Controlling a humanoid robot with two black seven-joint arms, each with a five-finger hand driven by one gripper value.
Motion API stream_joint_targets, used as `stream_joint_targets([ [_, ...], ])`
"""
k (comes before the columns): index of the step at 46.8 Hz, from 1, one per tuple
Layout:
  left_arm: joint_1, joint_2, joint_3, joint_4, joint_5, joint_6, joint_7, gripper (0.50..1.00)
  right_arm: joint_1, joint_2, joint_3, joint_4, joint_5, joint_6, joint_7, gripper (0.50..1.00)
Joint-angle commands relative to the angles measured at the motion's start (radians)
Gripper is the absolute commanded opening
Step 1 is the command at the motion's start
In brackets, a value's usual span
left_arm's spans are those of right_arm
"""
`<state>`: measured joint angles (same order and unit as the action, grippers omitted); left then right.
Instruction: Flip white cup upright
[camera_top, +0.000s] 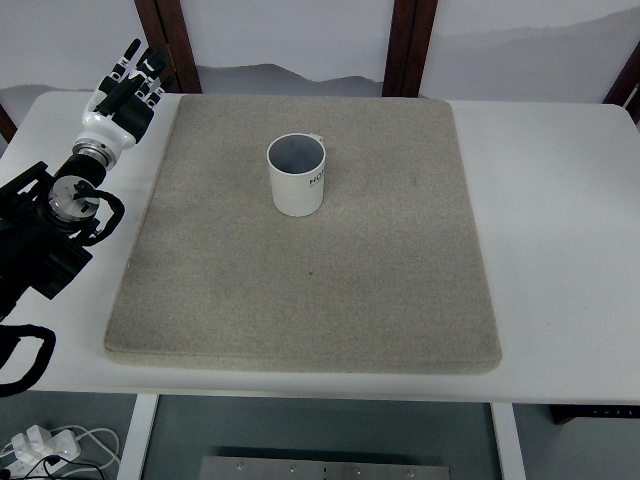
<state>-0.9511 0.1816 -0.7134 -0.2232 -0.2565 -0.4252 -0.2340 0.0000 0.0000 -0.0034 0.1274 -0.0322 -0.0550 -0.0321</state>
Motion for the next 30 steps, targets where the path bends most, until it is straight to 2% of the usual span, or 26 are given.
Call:
stream_joint_targets([
  [1, -0.001, -0.001, -0.001, 0.001, 0.0, 0.002, -0.001, 0.994, 0.0, 0.0, 0.0, 0.0, 0.0, 0.0, 0.0, 0.952],
  [30, -0.064, -0.002, -0.014, 0.001, 0.002, 0.008, -0.004, 0.994, -0.005, 0.0, 0.002, -0.002, 0.0, 0.0, -0.002, 0.952],
])
